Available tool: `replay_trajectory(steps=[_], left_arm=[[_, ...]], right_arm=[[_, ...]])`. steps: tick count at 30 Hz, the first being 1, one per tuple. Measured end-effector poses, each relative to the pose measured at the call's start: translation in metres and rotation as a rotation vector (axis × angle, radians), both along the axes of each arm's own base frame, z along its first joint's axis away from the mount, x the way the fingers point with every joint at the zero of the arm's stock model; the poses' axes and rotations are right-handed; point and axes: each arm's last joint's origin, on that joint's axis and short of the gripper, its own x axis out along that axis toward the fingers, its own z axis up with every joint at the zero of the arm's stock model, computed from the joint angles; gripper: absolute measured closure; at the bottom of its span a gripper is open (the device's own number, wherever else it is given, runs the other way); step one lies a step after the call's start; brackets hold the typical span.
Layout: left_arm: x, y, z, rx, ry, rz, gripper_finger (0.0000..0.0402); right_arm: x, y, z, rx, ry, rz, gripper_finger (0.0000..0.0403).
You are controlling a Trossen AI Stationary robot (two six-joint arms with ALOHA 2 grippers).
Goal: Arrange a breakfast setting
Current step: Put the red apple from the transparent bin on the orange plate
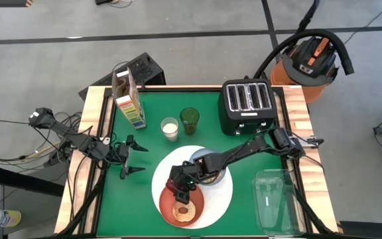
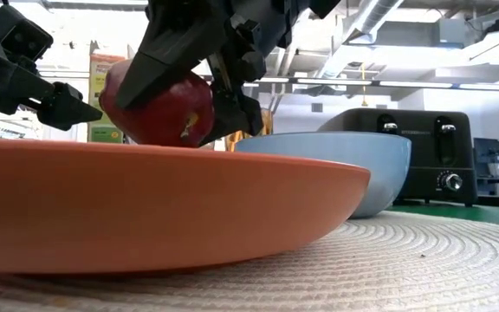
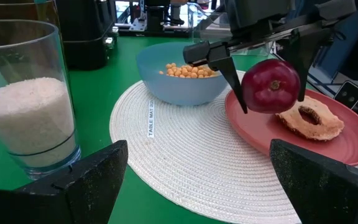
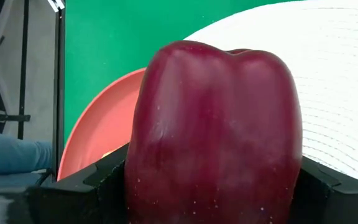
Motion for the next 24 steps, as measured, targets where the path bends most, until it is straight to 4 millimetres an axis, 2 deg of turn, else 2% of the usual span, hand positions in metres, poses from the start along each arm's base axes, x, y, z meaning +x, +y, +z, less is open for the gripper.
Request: replay_trajectory(steps=[17, 24], left_arm=[[0.0, 0.0, 0.0, 0.0, 0.0, 0.0, 0.0023], [0.0, 0.0, 0.0, 0.0, 0.0, 0.001, 0.0023]], right_arm=[[-0.0019, 0.0008, -0.0014, -0.016, 0.016, 0.018, 0.0085], [-0.0025, 0.0013, -0.0017, 0.002, 0.026, 0.035, 0.0057]])
